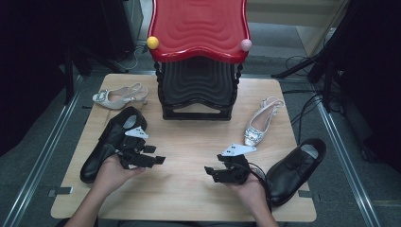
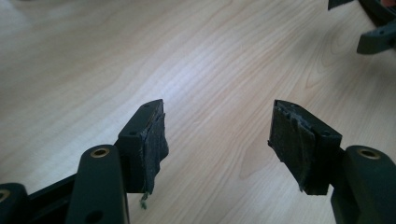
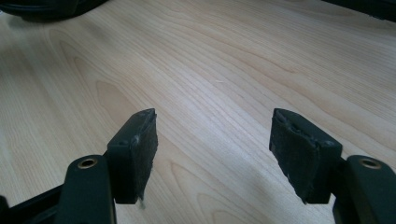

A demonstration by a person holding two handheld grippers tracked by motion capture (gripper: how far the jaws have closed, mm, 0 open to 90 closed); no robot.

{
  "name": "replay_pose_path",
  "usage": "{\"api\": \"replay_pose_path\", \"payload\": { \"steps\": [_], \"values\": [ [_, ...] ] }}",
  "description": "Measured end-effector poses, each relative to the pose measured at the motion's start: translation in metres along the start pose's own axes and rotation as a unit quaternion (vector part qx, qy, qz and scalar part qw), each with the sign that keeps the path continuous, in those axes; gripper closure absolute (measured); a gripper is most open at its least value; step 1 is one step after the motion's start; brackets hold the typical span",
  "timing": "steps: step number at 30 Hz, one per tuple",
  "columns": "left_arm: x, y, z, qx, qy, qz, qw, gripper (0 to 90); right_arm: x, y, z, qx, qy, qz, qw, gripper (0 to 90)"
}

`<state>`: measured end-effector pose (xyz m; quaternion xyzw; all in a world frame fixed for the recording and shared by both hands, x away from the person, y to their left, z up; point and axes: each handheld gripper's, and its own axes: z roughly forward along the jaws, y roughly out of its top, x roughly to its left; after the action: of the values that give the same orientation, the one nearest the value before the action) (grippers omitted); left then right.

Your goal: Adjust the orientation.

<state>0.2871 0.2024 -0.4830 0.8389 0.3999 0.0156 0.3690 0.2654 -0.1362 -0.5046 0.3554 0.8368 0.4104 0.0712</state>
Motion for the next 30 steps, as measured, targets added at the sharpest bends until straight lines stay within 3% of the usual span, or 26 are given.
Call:
{"api": "replay_pose_path", "payload": {
  "steps": [3,11,18,25,30],
  "values": [
    [0.000,0.003,-0.004,-0.001,0.005,0.007,1.0000,37.0,0.001,-0.001,0.001,0.003,0.001,-0.004,1.0000,33.5],
    [0.006,0.013,-0.016,-0.012,0.025,-0.009,0.9996,38.2,0.000,0.001,0.002,0.000,0.011,0.003,0.9999,33.3],
    [0.008,0.021,-0.035,-0.009,0.047,-0.007,0.9988,40.1,0.000,0.003,0.009,0.013,0.016,0.000,0.9998,34.0],
    [0.025,0.033,-0.054,-0.007,0.084,-0.022,0.9962,40.7,0.003,0.007,0.017,0.021,0.020,-0.014,0.9995,34.5],
    [0.045,0.041,-0.054,0.008,0.108,-0.036,0.9934,41.0,0.004,0.009,0.023,0.030,0.020,-0.020,0.9992,34.9]
  ]
}}
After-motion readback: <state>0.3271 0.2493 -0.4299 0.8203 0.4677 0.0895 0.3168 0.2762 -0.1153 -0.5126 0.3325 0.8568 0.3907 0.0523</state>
